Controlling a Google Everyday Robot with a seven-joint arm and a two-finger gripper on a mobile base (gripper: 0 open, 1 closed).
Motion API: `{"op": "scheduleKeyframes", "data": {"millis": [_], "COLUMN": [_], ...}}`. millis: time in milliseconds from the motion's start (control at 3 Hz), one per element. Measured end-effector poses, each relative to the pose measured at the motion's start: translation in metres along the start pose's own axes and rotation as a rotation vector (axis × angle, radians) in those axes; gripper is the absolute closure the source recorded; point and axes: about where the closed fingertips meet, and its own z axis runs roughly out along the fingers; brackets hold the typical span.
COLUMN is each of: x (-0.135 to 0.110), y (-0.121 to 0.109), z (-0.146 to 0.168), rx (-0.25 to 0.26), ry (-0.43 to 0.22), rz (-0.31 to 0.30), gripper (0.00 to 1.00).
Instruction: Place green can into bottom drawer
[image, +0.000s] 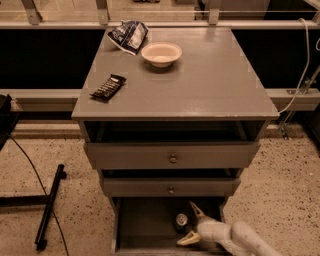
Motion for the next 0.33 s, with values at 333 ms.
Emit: {"op": "scheduleKeyframes", "data": {"millis": [333], "x": [-0.0045], "y": [-0.0024], "z": [-0.0448], "rx": [0.034], "ry": [-0.017], "rz": [0.074], "gripper": [0.0]}}
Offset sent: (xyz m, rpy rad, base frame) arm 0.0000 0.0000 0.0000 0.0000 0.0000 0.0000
